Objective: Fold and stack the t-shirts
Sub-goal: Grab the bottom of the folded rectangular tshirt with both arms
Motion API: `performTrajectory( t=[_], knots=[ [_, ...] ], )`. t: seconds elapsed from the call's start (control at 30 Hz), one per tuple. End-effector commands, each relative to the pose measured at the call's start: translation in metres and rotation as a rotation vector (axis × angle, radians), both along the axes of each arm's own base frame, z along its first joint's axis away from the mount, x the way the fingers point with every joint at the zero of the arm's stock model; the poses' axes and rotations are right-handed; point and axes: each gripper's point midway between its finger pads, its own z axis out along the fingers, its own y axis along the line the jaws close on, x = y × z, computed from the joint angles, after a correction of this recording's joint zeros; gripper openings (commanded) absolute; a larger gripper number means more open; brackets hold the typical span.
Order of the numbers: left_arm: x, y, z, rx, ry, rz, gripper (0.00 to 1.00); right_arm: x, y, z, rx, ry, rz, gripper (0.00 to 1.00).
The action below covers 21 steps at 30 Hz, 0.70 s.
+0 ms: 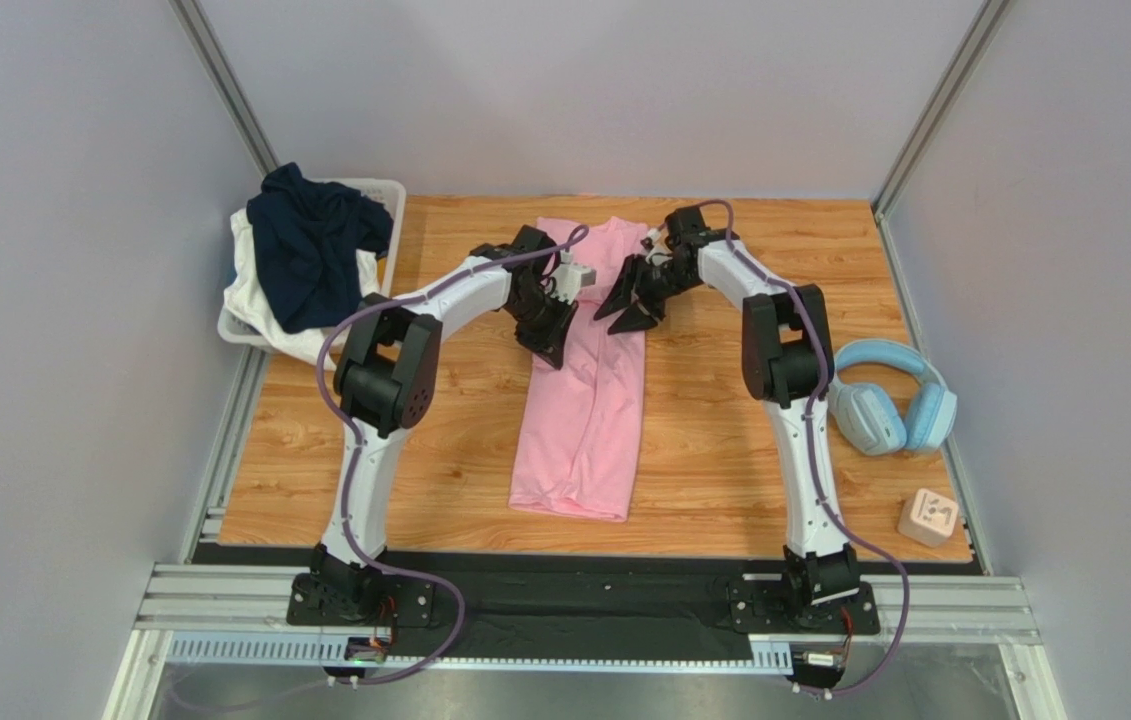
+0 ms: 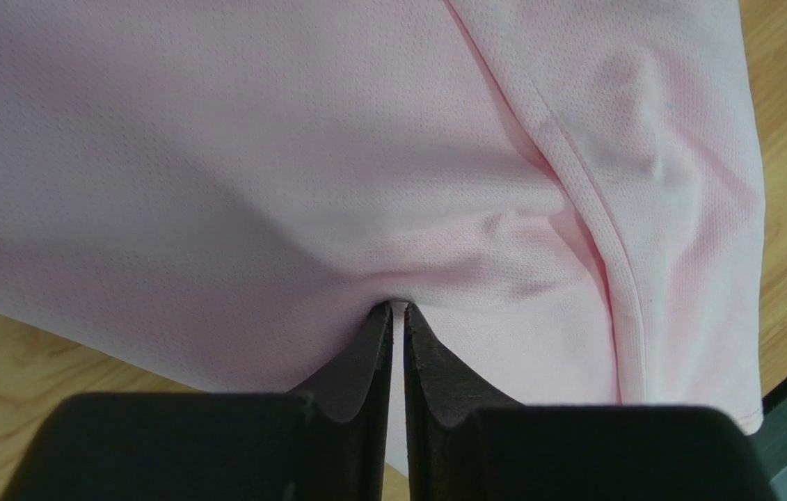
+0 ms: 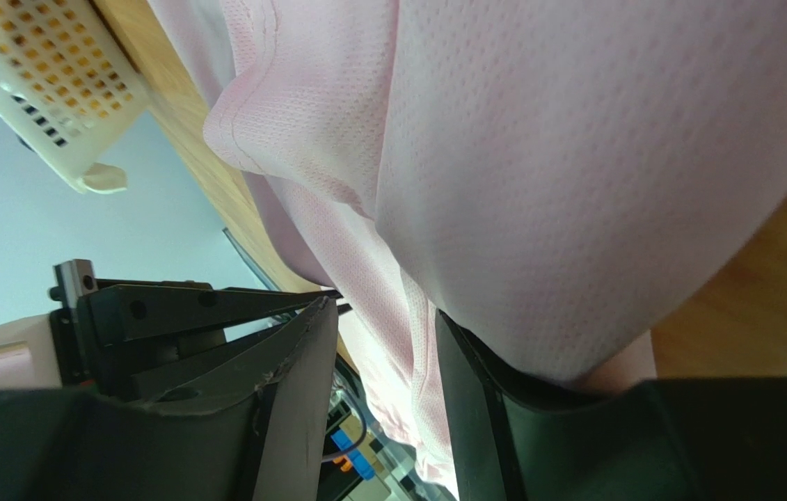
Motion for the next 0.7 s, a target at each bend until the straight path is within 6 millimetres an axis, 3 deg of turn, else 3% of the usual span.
performTrajectory(
  t=[0.0, 0.03, 0.07, 0.17, 0.37, 0.47, 0.5, 0.57, 0.6, 0.63, 0.67],
  knots=[
    [0.023, 0.010, -0.001, 0.033, -0.033, 0.029, 0.14, 0.036, -0.017, -0.012, -0.013, -0.022, -0.059, 0.48],
    [0.029, 0.011, 0.003, 0.026, -0.041, 0.038, 0.14, 0.046, -0.017, -0.003, -0.002, -0.051, -0.067, 0.48],
    [0.033, 0.013, 0.002, 0.029, -0.045, 0.042, 0.14, 0.049, -0.021, -0.011, -0.003, -0.031, -0.078, 0.48],
    [0.042, 0.019, 0.001, 0.045, -0.057, 0.057, 0.14, 0.057, -0.021, -0.008, 0.021, -0.037, -0.085, 0.49],
    [0.038, 0.021, 0.019, 0.020, -0.065, 0.053, 0.14, 0.054, -0.012, 0.007, 0.080, -0.058, -0.058, 0.50],
    [0.030, 0.023, 0.043, 0.000, -0.092, 0.049, 0.14, 0.053, -0.006, 0.039, 0.110, -0.129, -0.034, 0.52],
    [0.027, 0.021, 0.065, -0.032, -0.122, 0.045, 0.14, 0.054, -0.005, 0.060, 0.120, -0.168, -0.029, 0.53],
    [0.015, 0.023, 0.081, -0.059, -0.126, 0.038, 0.15, 0.053, -0.001, 0.083, 0.131, -0.214, -0.017, 0.55],
    [0.009, 0.022, 0.107, -0.097, -0.164, 0.032, 0.15, 0.053, 0.000, 0.096, 0.136, -0.242, -0.013, 0.55],
    [0.001, 0.023, 0.114, -0.110, -0.162, 0.029, 0.15, 0.050, 0.001, 0.118, 0.145, -0.278, -0.011, 0.57],
    [-0.007, 0.025, 0.140, -0.139, -0.201, 0.023, 0.16, 0.048, 0.003, 0.130, 0.150, -0.298, -0.006, 0.57]
  ],
)
